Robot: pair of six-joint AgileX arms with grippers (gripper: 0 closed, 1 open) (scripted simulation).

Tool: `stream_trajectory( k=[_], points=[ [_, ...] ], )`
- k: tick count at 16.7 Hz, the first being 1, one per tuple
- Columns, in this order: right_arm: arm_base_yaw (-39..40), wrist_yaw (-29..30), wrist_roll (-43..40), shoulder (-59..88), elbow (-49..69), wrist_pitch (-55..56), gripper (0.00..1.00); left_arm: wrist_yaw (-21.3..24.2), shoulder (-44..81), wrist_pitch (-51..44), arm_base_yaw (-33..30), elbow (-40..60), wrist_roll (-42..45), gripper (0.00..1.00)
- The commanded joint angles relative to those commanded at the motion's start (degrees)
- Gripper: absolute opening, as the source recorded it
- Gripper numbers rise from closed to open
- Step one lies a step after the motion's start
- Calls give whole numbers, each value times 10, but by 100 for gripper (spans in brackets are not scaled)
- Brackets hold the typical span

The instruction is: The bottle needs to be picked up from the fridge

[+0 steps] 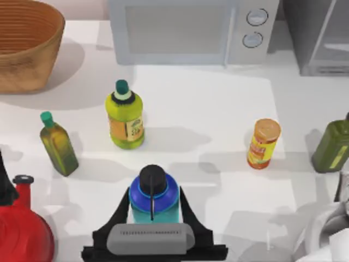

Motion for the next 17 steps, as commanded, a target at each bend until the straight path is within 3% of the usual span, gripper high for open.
stream_trajectory(
  k=[8, 13, 17],
  points=[
    [-78, -77, -41, 85, 25, 102, 0, 0, 0, 0, 0, 0, 0, 100],
    [-83, -82, -44, 89, 28, 109, 0, 0, 0, 0, 0, 0, 0, 100],
    [-83, -82, -44, 89, 28, 109, 30, 0, 0, 0, 0, 0, 0, 100]
  ],
)
